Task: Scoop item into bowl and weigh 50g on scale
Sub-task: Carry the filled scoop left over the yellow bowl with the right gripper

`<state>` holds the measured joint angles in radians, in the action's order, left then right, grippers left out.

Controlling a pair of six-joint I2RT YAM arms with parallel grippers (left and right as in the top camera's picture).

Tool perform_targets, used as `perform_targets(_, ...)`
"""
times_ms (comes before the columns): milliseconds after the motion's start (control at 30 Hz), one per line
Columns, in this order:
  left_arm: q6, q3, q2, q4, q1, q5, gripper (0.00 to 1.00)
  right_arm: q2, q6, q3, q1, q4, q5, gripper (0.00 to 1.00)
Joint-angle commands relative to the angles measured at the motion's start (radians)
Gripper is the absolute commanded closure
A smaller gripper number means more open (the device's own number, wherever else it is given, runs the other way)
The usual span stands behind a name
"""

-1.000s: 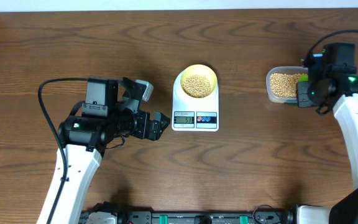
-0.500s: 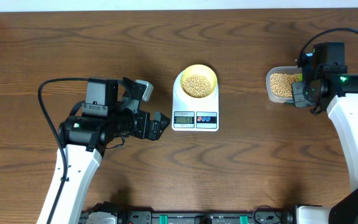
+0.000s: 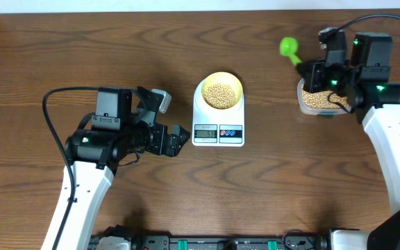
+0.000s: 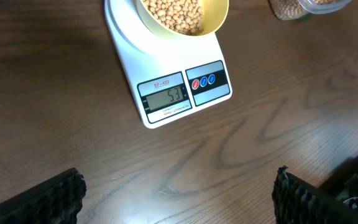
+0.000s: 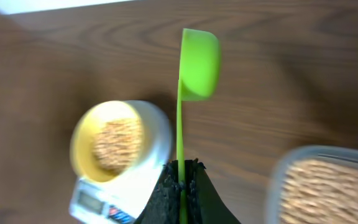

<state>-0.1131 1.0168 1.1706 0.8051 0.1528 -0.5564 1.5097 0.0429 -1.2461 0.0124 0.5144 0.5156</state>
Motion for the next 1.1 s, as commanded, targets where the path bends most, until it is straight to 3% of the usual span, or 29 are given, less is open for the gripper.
perform_targets(0, -0.018, 0.002, 0.0, 0.002, 0.002, -0.016, 0.02, -0.011, 0.013, -0.003, 0.058, -0.003, 0.105, 0.99)
perform_targets(533, -0.018, 0.002, 0.0, 0.002, 0.002, -0.016, 0.02, 0.147, -0.225, -0.003, 0.316, -0.039, -0.012, 0.99)
perform_targets(1067, -0.018, 0.002, 0.0, 0.002, 0.002, -0.016, 0.02, 0.178, -0.314, -0.003, 0.386, 0.04, -0.185, 0.99)
